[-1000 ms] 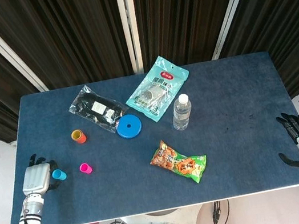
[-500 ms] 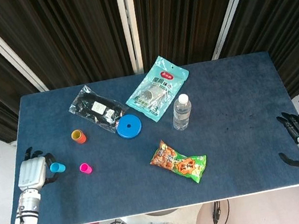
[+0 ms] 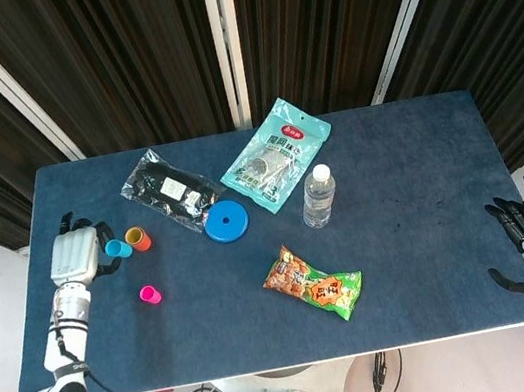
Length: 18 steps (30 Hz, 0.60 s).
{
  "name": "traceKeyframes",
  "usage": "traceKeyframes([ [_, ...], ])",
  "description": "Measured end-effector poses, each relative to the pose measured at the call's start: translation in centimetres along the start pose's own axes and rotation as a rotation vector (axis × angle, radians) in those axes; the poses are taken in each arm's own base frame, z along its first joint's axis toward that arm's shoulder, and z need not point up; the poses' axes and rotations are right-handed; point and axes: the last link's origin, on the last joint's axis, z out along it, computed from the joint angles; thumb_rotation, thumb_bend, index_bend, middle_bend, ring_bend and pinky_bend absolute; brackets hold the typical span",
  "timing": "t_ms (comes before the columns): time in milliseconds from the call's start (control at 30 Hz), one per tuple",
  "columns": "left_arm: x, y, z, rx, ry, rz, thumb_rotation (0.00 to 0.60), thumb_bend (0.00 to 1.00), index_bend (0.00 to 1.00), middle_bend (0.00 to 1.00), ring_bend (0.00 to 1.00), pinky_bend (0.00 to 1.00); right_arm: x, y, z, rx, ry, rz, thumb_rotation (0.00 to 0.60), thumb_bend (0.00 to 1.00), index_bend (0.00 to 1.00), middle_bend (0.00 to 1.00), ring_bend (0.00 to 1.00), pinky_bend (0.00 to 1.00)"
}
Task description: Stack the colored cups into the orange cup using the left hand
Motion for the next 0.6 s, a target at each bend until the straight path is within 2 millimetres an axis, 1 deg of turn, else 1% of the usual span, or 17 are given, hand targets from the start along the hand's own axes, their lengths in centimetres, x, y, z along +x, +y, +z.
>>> traceKeyframes([
  [167, -0.4, 1.4, 2.2, 0.008, -0.008, 0.019, 0.600, 0.25, 0.51, 0.56, 0.21, 0.05, 0.2, 0.3, 0.0, -0.010, 0.002, 0.002, 0.600, 0.21, 0.00, 0.00, 0.00, 0.00],
  [267, -0.6, 1.4, 2.9, 0.019, -0.010, 0.030, 0.600, 0.25, 0.51, 0.56, 0.21, 0.05, 0.2, 0.5, 0.1, -0.018, 0.002, 0.003, 0.600, 0.21, 0.00, 0.00, 0.00, 0.00],
  [600, -1.2, 1.3, 4.0, 0.032, -0.004, 0.041, 0.600, 0.25, 0.51, 0.56, 0.21, 0.05, -0.1, 0.5, 0.3, -0.017, -0.008, 0.003, 0.600, 0.21, 0.00, 0.00, 0.00, 0.00],
])
